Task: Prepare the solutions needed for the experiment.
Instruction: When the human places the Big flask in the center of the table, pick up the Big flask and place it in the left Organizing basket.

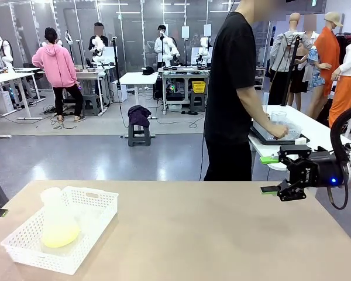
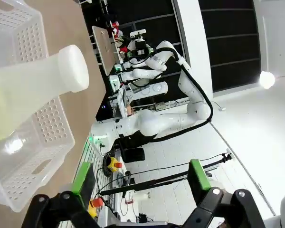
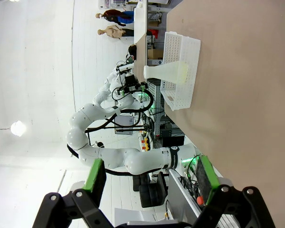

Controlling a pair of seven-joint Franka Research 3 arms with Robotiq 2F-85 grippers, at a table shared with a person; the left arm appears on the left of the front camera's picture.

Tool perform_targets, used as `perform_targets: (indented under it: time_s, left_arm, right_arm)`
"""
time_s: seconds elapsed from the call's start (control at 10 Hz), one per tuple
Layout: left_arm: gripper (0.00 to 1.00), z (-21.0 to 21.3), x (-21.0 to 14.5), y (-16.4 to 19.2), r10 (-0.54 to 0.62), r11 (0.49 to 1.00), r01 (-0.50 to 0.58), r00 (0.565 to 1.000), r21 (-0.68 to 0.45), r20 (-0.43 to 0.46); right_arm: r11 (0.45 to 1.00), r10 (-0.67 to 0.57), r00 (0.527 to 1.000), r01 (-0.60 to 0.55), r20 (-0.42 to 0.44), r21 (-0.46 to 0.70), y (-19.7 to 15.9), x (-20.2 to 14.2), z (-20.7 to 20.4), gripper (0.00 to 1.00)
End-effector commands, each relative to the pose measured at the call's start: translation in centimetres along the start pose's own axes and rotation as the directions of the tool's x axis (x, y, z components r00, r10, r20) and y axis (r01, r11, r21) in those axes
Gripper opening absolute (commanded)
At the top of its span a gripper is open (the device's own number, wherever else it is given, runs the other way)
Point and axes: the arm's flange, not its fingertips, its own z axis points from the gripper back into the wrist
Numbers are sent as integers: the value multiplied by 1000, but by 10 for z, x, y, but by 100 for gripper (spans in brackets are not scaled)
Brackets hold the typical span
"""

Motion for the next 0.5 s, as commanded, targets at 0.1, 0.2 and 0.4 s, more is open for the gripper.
perform_targets:
  time_s: [0.1, 0.2, 0.4]
  left_arm:
    - [100, 0, 0, -1, -11, 1000, 11, 1000, -6, -2]
    - [100, 0, 0, -1, -11, 1000, 11, 1000, -6, -2]
    - [100, 0, 0, -1, -11, 1000, 11, 1000, -6, -2]
  right_arm:
    - [1000, 14, 1000, -14, -3, 4, 0, -1, 1, 96]
    - [1000, 14, 1000, -14, -3, 4, 0, -1, 1, 96]
    - [1000, 14, 1000, -14, -3, 4, 0, -1, 1, 96]
